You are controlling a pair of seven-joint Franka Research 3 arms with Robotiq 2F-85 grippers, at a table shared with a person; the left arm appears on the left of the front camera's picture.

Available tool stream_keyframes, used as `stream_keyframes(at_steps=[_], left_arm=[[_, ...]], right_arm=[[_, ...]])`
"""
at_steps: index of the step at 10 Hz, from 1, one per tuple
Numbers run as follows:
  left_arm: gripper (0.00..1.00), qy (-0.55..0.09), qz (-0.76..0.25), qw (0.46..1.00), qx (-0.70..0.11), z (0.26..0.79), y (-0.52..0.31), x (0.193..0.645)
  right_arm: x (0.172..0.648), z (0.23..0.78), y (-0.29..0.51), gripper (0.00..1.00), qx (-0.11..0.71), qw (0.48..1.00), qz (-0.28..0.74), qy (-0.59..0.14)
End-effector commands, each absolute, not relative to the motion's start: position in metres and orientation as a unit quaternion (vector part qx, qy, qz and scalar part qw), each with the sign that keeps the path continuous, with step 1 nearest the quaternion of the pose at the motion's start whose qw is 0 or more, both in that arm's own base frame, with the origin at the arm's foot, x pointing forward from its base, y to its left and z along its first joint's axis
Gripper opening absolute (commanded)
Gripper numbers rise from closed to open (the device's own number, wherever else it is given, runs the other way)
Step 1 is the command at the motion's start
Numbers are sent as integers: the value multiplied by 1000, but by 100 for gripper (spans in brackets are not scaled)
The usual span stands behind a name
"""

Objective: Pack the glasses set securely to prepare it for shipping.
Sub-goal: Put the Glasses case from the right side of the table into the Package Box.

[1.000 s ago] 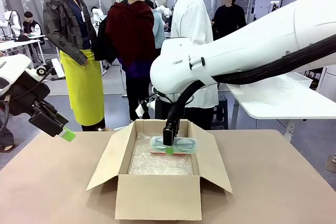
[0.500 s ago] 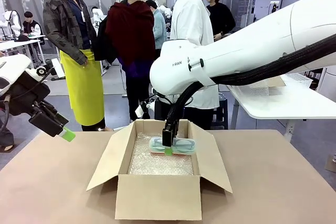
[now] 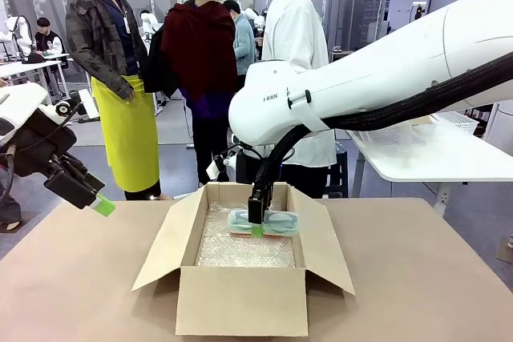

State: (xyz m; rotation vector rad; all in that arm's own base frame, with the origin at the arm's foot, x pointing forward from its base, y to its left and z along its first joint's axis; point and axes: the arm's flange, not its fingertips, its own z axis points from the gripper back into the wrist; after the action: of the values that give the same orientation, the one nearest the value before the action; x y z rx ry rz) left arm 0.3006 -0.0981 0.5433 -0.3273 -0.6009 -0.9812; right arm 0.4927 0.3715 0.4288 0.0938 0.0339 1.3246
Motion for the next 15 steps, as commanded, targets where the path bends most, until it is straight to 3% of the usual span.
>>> stream_keyframes(at_steps=[1, 6, 15], left_arm=[[100, -284, -465, 822, -165, 544, -97, 300], [100, -284, -465, 822, -165, 544, -97, 300], [100, -284, -465, 822, -165, 544, -97, 300]], right_arm=[[508, 410, 391, 64, 31, 755, 654, 13], [535, 357, 414, 64, 29, 737, 675, 37], [540, 328, 410, 64, 46, 737, 673, 34]])
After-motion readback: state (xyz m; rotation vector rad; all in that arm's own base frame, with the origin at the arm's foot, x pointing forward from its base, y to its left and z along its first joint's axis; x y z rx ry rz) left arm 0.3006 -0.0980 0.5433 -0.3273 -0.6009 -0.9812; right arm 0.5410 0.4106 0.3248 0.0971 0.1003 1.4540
